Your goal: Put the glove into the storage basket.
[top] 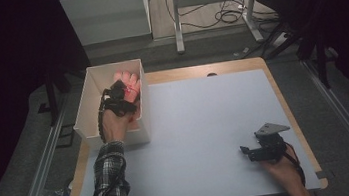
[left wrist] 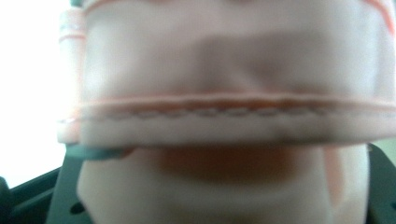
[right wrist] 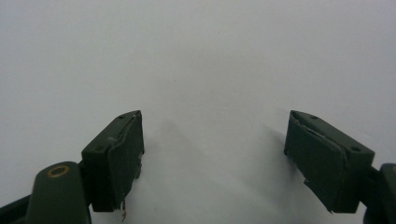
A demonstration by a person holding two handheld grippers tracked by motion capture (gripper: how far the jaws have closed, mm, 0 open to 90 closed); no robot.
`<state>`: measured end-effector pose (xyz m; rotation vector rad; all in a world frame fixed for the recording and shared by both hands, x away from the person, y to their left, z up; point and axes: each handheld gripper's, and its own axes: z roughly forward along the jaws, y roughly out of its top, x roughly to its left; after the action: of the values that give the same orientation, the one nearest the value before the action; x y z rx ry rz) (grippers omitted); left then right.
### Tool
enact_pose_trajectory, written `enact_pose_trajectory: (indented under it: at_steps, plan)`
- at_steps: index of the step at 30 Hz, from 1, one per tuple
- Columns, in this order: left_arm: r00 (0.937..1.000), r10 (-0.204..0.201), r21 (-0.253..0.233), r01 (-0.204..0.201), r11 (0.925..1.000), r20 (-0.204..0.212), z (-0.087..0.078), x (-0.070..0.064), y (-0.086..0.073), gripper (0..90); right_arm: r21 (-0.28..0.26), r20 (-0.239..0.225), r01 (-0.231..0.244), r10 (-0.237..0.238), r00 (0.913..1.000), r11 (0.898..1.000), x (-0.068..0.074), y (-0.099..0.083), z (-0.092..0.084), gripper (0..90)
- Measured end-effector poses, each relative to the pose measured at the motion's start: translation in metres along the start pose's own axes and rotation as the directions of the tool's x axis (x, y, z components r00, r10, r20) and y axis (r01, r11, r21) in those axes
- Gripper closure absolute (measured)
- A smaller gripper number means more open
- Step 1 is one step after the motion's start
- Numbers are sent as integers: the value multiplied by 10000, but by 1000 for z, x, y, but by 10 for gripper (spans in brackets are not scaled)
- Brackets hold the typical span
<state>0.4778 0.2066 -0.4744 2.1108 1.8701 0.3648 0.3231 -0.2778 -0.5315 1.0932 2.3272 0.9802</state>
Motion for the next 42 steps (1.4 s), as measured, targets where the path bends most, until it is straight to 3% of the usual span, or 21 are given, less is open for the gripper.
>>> enact_pose_trajectory:
  at_steps: [7,14,22,31,42]
  plan:
    - [9991,-145,518,124,9986,401,5,-1,3,210,0,2,1,-1,10000,10000,0,0,0,202]
    - [9996,-190,638,177,9978,192,4,-3,4,64,-2,5,0,0,10000,10000,0,0,0,201]
    - [9990,-327,276,319,9991,298,-6,3,3,27,-3,4,2,-2,10000,10000,0,0,0,202]
    - [9992,-95,-446,113,9989,395,-20,8,-3,37,-2,4,3,-3,10000,10000,0,0,0,202]
    - [9969,167,-1396,-59,9902,767,-38,12,-10,42,0,8,6,-6,10000,10000,0,0,0,202]
